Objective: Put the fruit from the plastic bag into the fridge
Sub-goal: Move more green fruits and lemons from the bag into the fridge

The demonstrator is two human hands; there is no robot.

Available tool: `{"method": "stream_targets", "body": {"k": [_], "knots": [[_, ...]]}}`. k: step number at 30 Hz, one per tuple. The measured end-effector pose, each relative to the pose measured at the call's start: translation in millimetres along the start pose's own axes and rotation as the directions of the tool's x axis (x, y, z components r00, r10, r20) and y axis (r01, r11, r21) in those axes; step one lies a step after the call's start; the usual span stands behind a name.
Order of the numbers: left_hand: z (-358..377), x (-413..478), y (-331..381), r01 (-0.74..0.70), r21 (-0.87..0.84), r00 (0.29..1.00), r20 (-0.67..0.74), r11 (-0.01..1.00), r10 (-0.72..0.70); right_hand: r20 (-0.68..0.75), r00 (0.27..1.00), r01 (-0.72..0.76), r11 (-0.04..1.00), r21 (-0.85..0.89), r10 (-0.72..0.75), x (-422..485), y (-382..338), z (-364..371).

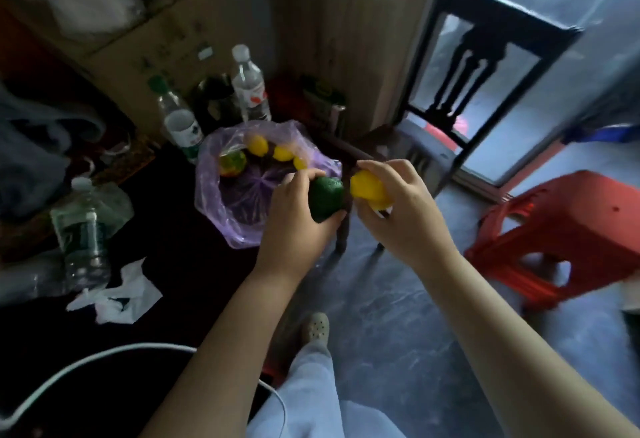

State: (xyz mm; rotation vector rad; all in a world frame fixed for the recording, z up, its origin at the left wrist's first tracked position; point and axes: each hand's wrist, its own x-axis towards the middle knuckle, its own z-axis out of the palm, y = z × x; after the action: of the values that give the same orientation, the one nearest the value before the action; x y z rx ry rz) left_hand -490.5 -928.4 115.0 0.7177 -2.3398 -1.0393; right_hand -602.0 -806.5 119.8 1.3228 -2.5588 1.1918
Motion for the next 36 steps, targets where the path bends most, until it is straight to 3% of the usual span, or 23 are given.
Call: {"method": "stream_targets", "body": {"k": [6,15,21,27,36], "knots": [[5.9,-39.4,87.8,-0.289,0.01,0.949,0.137,0.957,0.285,-0.209,0.974,-0.115,0.987,-0.112,0.09,-78.8,-18.2,-89.2],[37.3,-75.0,171.1,-0.618,-0.098,0.72,0.328,0.78,0.612,-0.506,0.818,-0.42,0.886,-0.199,0.274,-176.7,-40.1,-166.8],[52.7,-98.6,181.4,-0.63,-0.289,0.565,0.467,0.721,0.68,-0.577,0.703,-0.602,0.78,-0.173,0.415,-232.1,-58.2,-170.9],[68.6,-137.6,192.3,-0.696,-0.418,0.327,0.539,0.584,0.776,-0.647,0.586,-0.737,0.653,-0.176,0.487,-291.7,-78.1,-167.4],[67.6,-238.1,257.5,-0.667,-0.598,0.125,0.499,0.445,0.858,-0.756,0.432,-0.835,0.535,-0.129,0.491,-403.6,-136.3,-212.0]]}}
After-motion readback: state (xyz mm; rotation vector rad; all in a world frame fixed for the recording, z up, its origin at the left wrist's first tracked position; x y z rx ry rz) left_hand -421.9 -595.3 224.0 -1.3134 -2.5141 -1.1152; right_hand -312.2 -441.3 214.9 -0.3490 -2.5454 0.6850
